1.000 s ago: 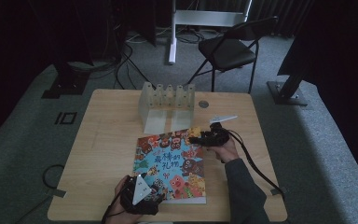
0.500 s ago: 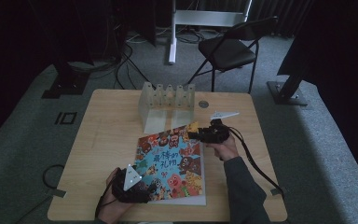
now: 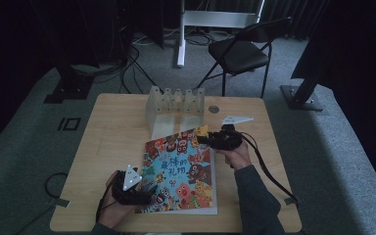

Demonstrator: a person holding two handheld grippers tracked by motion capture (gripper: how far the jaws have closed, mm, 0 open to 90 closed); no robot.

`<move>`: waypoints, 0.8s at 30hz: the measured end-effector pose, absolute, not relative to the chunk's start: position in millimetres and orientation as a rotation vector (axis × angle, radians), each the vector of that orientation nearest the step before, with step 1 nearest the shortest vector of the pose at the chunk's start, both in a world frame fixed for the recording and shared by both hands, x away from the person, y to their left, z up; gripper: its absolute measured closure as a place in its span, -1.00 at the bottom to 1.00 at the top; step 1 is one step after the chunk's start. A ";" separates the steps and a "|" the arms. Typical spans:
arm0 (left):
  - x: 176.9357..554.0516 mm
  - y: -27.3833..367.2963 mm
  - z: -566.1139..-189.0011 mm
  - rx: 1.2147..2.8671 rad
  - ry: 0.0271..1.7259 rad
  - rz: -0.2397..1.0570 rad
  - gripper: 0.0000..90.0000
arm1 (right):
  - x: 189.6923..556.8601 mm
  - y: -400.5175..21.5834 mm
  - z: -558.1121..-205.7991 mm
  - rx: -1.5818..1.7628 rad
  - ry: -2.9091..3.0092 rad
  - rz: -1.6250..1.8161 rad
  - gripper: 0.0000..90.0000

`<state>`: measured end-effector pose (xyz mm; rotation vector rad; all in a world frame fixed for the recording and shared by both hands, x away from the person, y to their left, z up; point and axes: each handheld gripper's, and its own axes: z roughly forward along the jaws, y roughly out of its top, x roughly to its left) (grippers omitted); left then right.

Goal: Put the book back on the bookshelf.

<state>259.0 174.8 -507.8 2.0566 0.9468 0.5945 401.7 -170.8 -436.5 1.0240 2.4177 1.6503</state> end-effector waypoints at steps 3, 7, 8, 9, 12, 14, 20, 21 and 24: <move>262.7 177.9 -507.2 2.050 0.952 0.588 -0.87 | 397.2 -173.6 -430.1 1.005 2.391 1.665 0.46; 268.2 181.2 -506.1 2.043 0.960 0.582 -0.87 | 391.4 -178.6 -421.3 0.986 2.355 1.683 0.50; 269.6 181.9 -505.7 2.043 0.960 0.580 -0.87 | 390.4 -179.9 -419.3 0.982 2.347 1.685 0.51; 271.3 183.0 -505.3 2.039 0.960 0.578 -0.87 | 389.4 -181.1 -417.6 0.980 2.337 1.691 0.52; 275.6 186.4 -504.1 2.027 0.967 0.568 -0.87 | 387.5 -184.9 -413.3 0.975 2.319 1.702 0.54; 279.5 189.7 -503.0 2.014 0.971 0.551 -0.87 | 386.0 -187.0 -410.7 0.970 2.307 1.707 0.55; 291.7 198.0 -498.7 1.979 0.982 0.521 -0.87 | 380.4 -191.9 -401.2 0.946 2.274 1.739 0.61; 294.3 199.2 -497.5 1.972 0.981 0.514 -0.87 | 379.5 -192.7 -399.4 0.938 2.267 1.748 0.62; 300.2 200.7 -494.8 1.955 0.973 0.498 -0.87 | 377.0 -196.4 -394.3 0.916 2.251 1.776 0.65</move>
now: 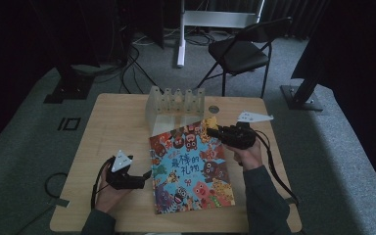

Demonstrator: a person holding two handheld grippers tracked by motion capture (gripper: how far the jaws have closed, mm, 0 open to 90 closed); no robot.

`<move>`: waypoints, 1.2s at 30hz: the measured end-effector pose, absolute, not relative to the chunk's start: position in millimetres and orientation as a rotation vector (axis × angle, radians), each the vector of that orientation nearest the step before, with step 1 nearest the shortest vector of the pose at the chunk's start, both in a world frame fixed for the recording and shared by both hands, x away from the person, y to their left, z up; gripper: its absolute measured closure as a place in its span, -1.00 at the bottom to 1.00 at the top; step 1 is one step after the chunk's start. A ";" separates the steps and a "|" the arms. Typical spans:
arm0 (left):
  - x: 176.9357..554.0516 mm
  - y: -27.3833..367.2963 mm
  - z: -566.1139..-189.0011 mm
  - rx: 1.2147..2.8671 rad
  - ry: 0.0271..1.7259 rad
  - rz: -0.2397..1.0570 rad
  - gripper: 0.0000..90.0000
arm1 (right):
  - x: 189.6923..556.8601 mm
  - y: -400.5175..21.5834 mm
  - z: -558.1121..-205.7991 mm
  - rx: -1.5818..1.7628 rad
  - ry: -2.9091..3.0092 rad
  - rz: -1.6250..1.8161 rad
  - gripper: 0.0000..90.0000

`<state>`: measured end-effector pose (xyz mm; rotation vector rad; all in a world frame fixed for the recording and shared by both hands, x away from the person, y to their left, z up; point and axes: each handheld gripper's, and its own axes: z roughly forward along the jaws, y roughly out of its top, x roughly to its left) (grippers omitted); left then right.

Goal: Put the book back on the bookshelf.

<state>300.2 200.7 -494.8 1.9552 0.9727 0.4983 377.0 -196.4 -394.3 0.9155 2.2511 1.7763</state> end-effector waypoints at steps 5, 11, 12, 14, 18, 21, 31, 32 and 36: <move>315.0 200.5 -491.1 1.926 0.941 0.424 -0.86 | 371.6 -202.2 -386.5 0.869 2.229 1.817 0.69; 336.4 189.7 -490.1 1.921 0.876 0.279 -0.86 | 364.3 -207.2 -379.3 0.812 2.209 1.880 0.73; 339.3 187.4 -490.1 1.928 0.867 0.271 -0.86 | 363.7 -207.9 -378.9 0.802 2.208 1.890 0.73; 344.4 184.1 -489.8 1.927 0.845 0.231 -0.86 | 362.3 -209.0 -378.4 0.792 2.207 1.900 0.74; 351.3 183.0 -489.8 1.896 0.788 0.145 -0.86 | 360.5 -211.7 -379.5 0.773 2.197 1.933 0.75; 354.3 182.1 -490.4 1.875 0.755 0.105 -0.86 | 359.4 -213.3 -380.2 0.760 2.194 1.956 0.75; 370.5 187.6 -491.9 1.760 0.710 -0.126 -0.55 | 362.1 -213.9 -382.9 0.740 2.232 1.955 0.72; 370.7 188.7 -491.6 1.756 0.709 -0.132 -0.50 | 362.6 -214.2 -383.3 0.742 2.236 1.948 0.71; 368.9 192.9 -488.0 1.742 0.716 -0.152 -0.29 | 362.4 -215.7 -383.8 0.741 2.250 1.875 0.60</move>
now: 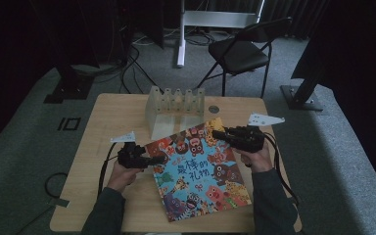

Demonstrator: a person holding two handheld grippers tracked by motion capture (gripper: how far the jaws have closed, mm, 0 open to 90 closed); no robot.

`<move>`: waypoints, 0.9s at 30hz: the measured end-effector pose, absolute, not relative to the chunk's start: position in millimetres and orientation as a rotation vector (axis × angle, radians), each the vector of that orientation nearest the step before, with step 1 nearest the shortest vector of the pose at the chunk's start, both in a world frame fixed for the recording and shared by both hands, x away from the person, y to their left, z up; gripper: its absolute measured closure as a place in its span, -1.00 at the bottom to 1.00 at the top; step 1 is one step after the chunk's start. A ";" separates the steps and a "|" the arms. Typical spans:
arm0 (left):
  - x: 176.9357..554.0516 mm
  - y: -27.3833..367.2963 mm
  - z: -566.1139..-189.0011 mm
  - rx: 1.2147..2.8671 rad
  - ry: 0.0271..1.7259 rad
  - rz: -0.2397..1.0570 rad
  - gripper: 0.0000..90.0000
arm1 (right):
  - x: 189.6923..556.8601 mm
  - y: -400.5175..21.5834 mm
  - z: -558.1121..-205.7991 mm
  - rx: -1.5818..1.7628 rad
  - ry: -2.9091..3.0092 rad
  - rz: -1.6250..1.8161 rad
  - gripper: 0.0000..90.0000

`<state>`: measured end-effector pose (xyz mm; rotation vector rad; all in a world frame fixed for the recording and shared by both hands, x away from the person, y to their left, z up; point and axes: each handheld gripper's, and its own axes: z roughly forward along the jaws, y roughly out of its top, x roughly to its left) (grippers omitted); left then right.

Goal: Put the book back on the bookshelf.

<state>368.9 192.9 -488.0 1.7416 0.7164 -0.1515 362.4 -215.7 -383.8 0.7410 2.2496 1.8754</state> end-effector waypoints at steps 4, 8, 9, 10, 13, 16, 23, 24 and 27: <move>366.8 198.1 -482.7 1.721 0.712 -0.169 -0.03 | 363.1 -216.9 -387.7 0.782 2.268 1.725 0.42; 361.9 199.4 -472.1 1.741 0.682 -0.139 0.13 | 363.7 -219.2 -391.4 0.807 2.267 1.655 0.29; 360.7 199.7 -468.3 1.744 0.673 -0.126 0.16 | 363.7 -219.1 -392.0 0.816 2.262 1.634 0.26; 360.0 200.1 -465.8 1.745 0.666 -0.119 0.19 | 363.9 -219.5 -392.6 0.827 2.260 1.611 0.24; 355.7 201.3 -454.6 1.726 0.642 -0.091 0.31 | 364.3 -220.9 -394.1 0.841 2.248 1.592 0.20; 352.5 201.7 -444.1 1.721 0.617 -0.056 0.41 | 364.0 -221.8 -395.4 0.849 2.230 1.583 0.17; 345.2 200.5 -417.4 1.732 0.540 0.025 0.58 | 363.1 -223.7 -397.2 0.849 2.207 1.582 0.15; 343.6 200.0 -412.9 1.731 0.527 0.042 0.61 | 362.9 -223.6 -397.2 0.850 2.202 1.582 0.15; 339.3 199.7 -399.1 1.740 0.492 0.101 0.67 | 360.7 -224.6 -395.2 0.830 2.172 1.598 0.22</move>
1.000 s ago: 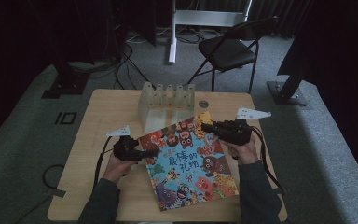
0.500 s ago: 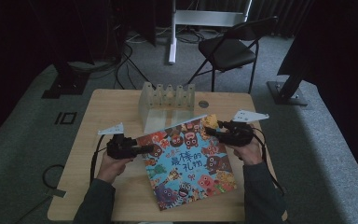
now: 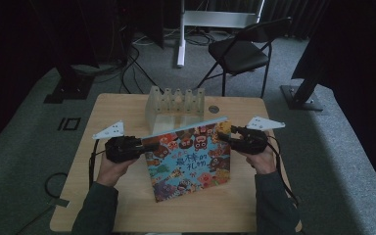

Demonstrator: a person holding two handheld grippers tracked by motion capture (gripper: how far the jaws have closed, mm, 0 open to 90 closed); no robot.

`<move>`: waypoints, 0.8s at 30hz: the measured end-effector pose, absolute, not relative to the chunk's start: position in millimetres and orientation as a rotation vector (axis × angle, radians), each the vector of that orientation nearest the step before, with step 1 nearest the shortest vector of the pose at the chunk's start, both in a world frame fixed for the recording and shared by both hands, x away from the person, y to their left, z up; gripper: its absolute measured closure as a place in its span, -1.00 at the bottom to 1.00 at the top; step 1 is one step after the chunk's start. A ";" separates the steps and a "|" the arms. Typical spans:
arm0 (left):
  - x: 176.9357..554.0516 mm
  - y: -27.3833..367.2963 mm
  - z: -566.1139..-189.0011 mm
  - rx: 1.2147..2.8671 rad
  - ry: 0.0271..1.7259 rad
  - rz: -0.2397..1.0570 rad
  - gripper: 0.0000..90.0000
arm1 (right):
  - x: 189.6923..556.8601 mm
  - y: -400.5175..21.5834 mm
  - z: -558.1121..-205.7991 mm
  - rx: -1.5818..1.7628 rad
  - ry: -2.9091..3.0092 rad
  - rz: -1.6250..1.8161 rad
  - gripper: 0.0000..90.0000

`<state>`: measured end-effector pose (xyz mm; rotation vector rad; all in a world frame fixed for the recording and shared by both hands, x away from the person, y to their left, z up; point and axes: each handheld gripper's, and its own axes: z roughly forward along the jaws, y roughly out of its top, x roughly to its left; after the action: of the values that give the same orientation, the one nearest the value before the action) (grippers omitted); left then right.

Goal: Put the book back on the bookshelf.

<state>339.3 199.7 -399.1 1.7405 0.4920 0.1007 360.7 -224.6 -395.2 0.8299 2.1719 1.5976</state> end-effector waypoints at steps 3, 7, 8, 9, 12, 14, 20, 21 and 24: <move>333.4 198.4 -388.8 1.752 0.446 0.176 0.72 | 357.9 -224.5 -391.5 0.803 2.145 1.598 0.22; 324.3 194.6 -380.1 1.792 0.397 0.282 0.74 | 358.3 -223.0 -390.4 0.797 2.111 1.605 0.20; 323.2 194.6 -380.7 1.792 0.390 0.283 0.74 | 358.6 -223.2 -391.2 0.792 2.109 1.611 0.19; 322.5 195.3 -382.2 1.787 0.386 0.281 0.74 | 358.3 -223.5 -392.1 0.785 2.108 1.619 0.19; 320.4 198.5 -388.1 1.775 0.388 0.283 0.71 | 355.8 -223.5 -393.2 0.758 2.114 1.625 0.21; 319.6 199.1 -390.0 1.757 0.389 0.267 0.70 | 354.5 -224.1 -393.2 0.752 2.119 1.627 0.21; 316.6 197.1 -393.2 1.751 0.374 0.260 0.57 | 355.0 -231.8 -396.8 0.778 2.117 1.636 0.16; 316.7 197.1 -393.9 1.752 0.373 0.253 0.55 | 355.1 -233.2 -397.7 0.785 2.117 1.634 0.16; 316.0 195.0 -397.3 1.750 0.367 0.233 0.50 | 355.8 -236.5 -401.2 0.798 2.120 1.634 0.15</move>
<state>316.0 195.0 -397.3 1.7498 0.3672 0.2334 355.8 -236.5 -401.2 0.7980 2.1205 1.6342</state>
